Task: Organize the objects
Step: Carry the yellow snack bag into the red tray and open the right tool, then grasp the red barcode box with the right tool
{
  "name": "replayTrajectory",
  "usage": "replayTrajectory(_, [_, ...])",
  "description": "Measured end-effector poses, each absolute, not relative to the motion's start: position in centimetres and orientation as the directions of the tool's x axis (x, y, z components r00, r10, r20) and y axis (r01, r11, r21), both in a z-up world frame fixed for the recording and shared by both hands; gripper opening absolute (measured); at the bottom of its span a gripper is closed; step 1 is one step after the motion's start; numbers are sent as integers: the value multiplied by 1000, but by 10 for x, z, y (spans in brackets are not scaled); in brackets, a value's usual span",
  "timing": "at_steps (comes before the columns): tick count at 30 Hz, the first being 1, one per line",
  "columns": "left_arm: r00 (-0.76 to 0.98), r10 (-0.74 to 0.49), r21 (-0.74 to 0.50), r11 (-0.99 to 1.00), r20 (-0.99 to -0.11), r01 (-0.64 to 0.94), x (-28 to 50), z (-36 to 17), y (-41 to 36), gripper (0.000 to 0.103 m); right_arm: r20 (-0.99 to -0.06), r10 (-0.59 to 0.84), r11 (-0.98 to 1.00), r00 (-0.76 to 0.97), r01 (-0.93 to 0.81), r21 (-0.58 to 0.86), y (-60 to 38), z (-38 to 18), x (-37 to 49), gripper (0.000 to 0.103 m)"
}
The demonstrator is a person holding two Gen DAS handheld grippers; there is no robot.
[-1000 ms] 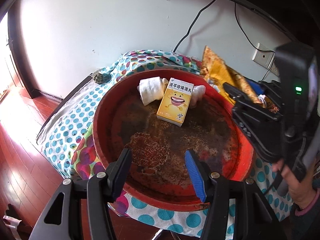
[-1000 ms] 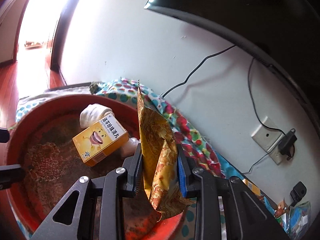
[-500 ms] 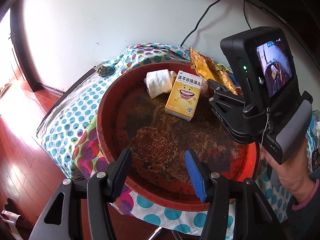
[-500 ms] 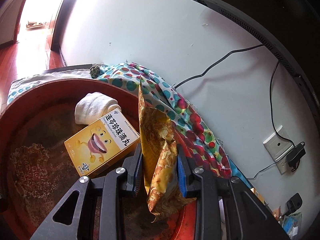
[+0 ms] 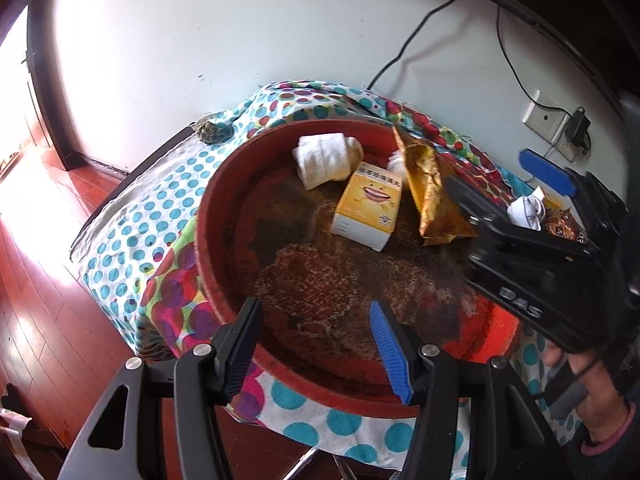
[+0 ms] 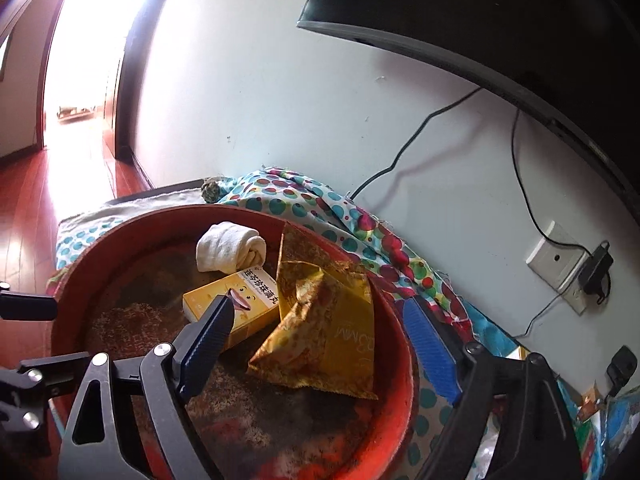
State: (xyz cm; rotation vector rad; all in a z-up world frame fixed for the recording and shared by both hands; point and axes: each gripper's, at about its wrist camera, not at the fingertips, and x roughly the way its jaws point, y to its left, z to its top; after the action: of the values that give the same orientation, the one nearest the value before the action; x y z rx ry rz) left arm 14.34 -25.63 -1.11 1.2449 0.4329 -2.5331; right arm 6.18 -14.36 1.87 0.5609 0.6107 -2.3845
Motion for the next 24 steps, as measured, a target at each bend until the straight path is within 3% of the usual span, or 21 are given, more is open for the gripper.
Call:
replayTrajectory(7, [-608,-63,-142,-948,-791,284,129,-8,-214,57,-523,-355,-870,-775,478,-117,-5,26,42,95])
replayTrajectory(15, [-604,10,-136,-977,-797,163,110,-12,-158,57,-609,-85,-948,-789,252,-194,144,-15,39,97])
replayTrajectory(24, [-577,44,-102,-992,-816,68,93,-17,-100,57,-675,-88,-960,-733,243,-139,206,-40,32,97])
